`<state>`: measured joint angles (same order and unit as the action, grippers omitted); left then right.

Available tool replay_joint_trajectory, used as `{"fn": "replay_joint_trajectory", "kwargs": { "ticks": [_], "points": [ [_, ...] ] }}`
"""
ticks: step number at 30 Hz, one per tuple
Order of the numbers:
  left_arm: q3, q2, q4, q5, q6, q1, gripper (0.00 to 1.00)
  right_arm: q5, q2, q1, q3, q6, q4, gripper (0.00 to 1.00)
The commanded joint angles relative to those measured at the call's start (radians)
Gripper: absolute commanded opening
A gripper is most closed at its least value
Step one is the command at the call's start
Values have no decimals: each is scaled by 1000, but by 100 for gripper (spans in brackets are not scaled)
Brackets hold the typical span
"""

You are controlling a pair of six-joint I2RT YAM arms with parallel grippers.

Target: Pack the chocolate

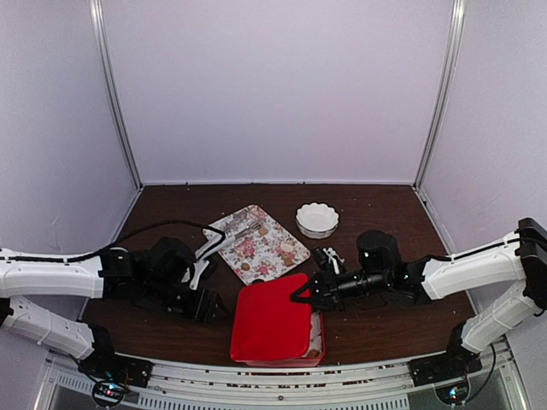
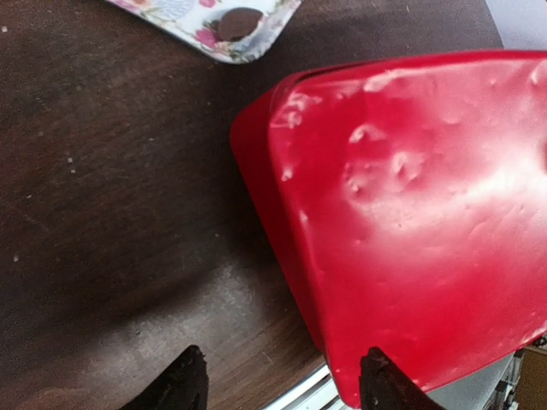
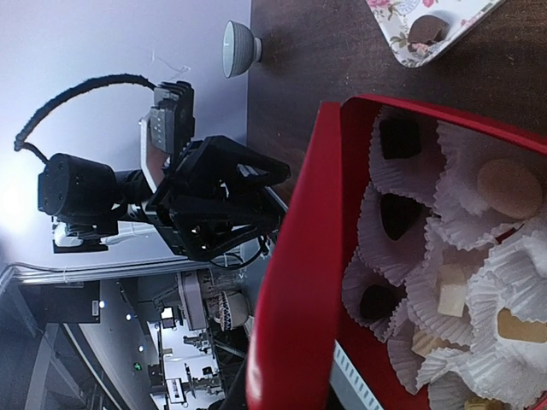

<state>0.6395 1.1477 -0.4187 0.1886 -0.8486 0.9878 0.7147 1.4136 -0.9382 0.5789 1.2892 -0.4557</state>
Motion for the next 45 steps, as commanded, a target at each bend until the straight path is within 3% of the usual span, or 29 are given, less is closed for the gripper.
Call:
{"fn": "replay_joint_trajectory", "kwargs": {
  "ticks": [1, 11, 15, 22, 28, 35, 36, 39, 45],
  "points": [
    [40, 103, 126, 68, 19, 33, 60, 42, -11, 25, -20, -35, 0, 8],
    [112, 258, 195, 126, 45, 64, 44, 54, -43, 92, -5, -141, 154, 15],
    [132, 269, 187, 128, 56, 65, 41, 40, -58, 106, 24, -212, 268, 25],
    [157, 295, 173, 134, 69, 80, 38, -47, -102, 140, 98, -387, 590, 54],
    [166, 316, 161, 133, 71, 89, 38, -162, -143, 163, 152, -536, 877, 71],
    [194, 337, 137, 129, 88, 99, 37, -205, -144, 163, 124, -566, 935, 81],
    [201, 340, 129, 127, 92, 102, 37, -184, -143, 163, 115, -554, 914, 88],
    [220, 352, 104, 122, 101, 108, 37, -130, -140, 159, 91, -513, 839, 89],
    [226, 361, 72, 96, 97, 111, 34, -86, -70, 134, 56, -497, 759, 73]
  ]
}}
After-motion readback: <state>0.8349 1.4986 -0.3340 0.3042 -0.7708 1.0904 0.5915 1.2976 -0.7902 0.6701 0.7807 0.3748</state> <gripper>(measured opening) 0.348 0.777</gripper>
